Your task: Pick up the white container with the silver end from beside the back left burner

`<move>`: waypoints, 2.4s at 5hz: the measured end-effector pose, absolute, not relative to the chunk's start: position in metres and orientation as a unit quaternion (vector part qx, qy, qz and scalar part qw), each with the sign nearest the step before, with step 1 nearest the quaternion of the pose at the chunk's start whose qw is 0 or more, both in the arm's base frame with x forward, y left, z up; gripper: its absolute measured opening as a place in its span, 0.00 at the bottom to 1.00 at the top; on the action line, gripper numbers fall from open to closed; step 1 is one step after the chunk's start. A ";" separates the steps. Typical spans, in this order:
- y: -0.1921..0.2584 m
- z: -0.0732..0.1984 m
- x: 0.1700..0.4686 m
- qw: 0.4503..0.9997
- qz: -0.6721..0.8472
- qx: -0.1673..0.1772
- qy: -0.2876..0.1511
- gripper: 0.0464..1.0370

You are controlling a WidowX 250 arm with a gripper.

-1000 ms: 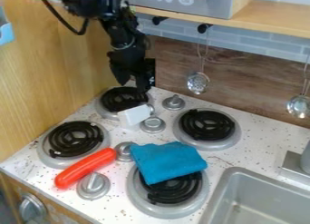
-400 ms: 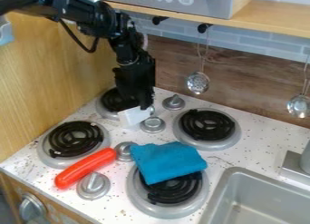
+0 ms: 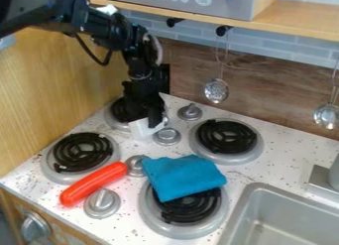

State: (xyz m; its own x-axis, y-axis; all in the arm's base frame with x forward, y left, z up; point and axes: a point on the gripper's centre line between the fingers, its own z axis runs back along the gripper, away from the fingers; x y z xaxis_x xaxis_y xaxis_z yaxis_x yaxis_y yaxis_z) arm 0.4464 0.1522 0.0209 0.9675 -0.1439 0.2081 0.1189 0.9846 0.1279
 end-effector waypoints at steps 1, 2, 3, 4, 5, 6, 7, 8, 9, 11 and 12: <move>0.144 0.012 0.451 0.990 -0.091 0.070 -0.086 0.96; 0.143 0.008 0.454 0.990 -0.095 0.069 -0.072 0.96; 0.144 0.006 0.456 0.991 -0.093 0.068 -0.062 0.89; 0.146 0.006 0.456 0.991 -0.093 0.074 -0.056 0.77; 0.145 0.006 0.456 0.990 -0.099 0.082 -0.056 0.76; 0.143 0.006 0.454 0.989 -0.102 0.088 -0.059 0.74; 0.141 0.006 0.450 0.988 -0.109 0.088 -0.061 0.72; 0.139 0.008 0.446 0.987 -0.112 0.090 -0.069 0.72; 0.136 0.009 0.441 0.985 -0.124 0.088 -0.077 0.72; 0.112 0.049 0.429 0.966 -0.164 0.058 -0.191 0.62; 0.117 0.080 0.413 0.947 -0.177 0.028 -0.266 0.62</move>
